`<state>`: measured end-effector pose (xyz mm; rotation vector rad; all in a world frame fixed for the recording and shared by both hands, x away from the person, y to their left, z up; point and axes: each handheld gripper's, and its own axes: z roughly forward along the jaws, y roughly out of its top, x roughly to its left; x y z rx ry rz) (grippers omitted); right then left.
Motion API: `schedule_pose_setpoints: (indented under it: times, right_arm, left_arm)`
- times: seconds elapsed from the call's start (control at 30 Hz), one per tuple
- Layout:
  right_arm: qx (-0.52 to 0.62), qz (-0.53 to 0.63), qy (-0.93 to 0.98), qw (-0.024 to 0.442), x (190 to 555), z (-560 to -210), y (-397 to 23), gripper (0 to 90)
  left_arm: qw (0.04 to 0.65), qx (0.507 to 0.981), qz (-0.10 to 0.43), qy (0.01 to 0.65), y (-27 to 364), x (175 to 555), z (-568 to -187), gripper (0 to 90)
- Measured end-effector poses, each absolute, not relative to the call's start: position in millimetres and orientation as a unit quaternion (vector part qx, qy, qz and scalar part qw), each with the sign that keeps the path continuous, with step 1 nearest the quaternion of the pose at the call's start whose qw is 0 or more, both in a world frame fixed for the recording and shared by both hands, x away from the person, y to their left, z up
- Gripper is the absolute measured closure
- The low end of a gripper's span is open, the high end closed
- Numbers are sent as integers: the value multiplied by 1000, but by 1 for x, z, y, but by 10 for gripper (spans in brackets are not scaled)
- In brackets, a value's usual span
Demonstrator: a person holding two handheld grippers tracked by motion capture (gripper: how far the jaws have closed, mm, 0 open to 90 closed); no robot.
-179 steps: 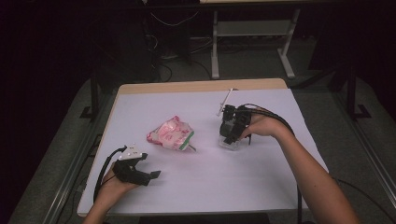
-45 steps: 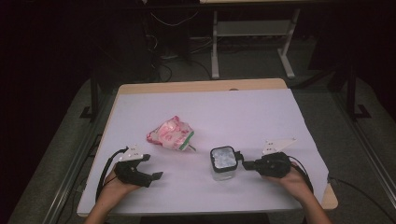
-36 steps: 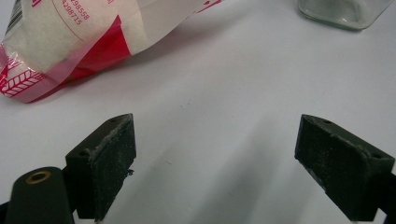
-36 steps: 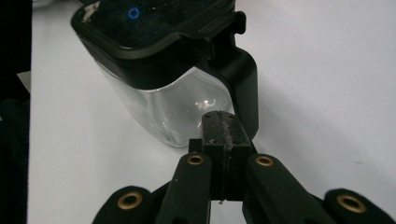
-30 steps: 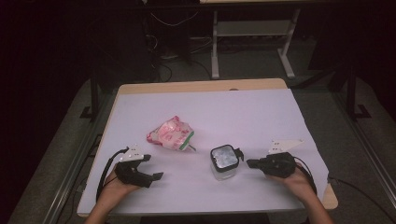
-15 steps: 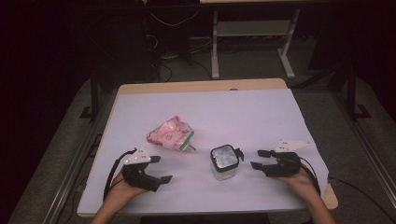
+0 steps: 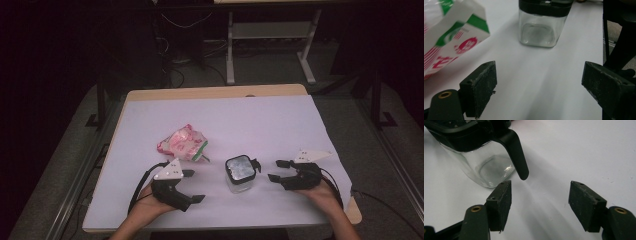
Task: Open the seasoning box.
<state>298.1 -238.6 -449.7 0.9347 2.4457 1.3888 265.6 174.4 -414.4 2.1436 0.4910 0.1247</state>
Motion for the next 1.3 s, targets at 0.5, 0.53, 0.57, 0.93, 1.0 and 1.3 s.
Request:
schedule_pose_setpoints:
  times: [0.5,0.53,0.57,0.93,1.0,1.3]
  right_arm:
    - [314,469,821,88,299,-449,-241,343]
    - [314,469,821,87,299,-449,-240,343]
    - [314,469,821,87,299,-449,-240,343]
    - [314,470,821,88,299,-449,-241,340]
    - [313,469,821,86,299,-450,-241,340]
    - [315,472,819,85,298,-449,-241,342]
  left_arm:
    - [458,873,41,164,128,278,-412,129]
    - [458,873,46,163,123,280,-411,130]
    - [458,873,46,163,123,280,-411,131]
    - [461,872,58,156,98,289,-412,132]
    - [460,872,59,156,96,291,-412,131]
    - [458,873,73,152,89,294,-412,153]
